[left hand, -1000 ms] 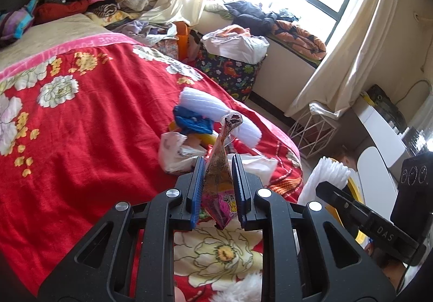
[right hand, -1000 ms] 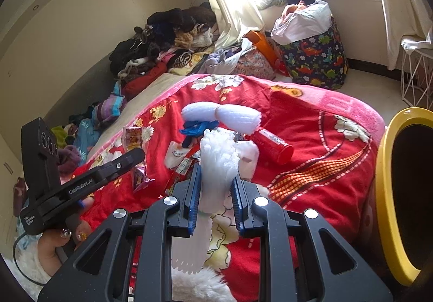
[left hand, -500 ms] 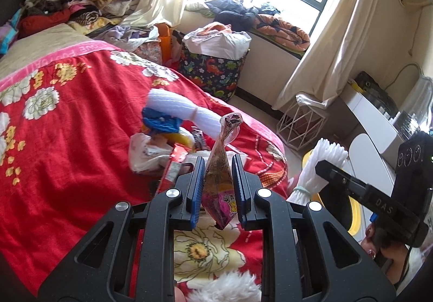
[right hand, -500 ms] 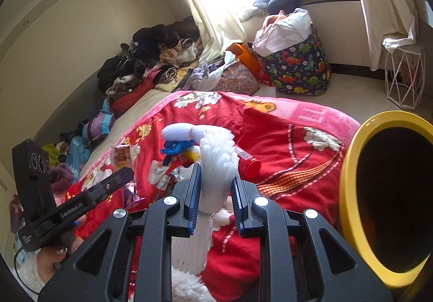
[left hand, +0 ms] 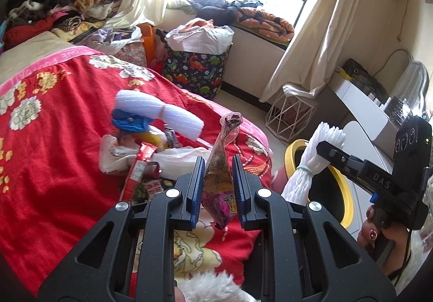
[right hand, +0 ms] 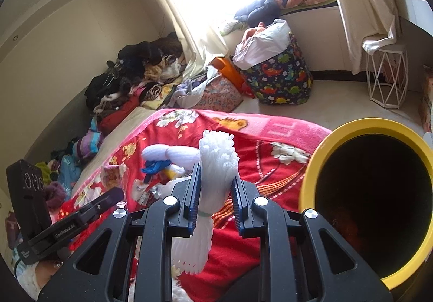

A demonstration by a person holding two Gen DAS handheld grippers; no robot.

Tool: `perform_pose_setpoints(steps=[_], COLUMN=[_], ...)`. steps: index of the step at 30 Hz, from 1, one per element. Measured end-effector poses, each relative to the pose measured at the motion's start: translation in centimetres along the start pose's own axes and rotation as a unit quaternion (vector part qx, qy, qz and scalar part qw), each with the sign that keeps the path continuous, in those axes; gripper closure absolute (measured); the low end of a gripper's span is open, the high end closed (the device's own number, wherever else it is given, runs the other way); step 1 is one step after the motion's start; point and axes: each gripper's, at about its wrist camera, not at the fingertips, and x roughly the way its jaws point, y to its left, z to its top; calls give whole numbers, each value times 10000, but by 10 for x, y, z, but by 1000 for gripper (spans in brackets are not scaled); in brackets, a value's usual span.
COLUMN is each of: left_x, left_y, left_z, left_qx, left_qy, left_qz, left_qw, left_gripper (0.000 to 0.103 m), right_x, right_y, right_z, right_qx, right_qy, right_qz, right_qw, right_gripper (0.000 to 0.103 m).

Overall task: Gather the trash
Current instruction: 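Carry the fork bundle and snack bag over the yellow-rimmed bin with both grippers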

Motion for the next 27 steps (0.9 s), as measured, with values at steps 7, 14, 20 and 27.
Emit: perform_pose_setpoints(steps=[7, 14, 20, 27], left_x=[5, 10, 15, 22], left_y=[-13, -31, -47, -66], left_z=[1, -1, -4, -8], left_qx=[130, 300, 441, 586], left_qy=[37, 93, 134, 208], left_qz=[-89, -198, -304, -416], left_qw=[9999, 9993, 9985, 9972], left_gripper=[88, 88, 88, 88], right_x=[-11, -22, -31, -40], right_y=[-18, -40, -59, -74], right_z=[5, 8, 10, 9], right_qx=[191, 395, 528, 661], right_qy=[-142, -286, -427, -538], right_qz=[-137, -327, -504, -649], right_qw=[9996, 9983, 9964, 9942], right_gripper=[82, 82, 83, 82])
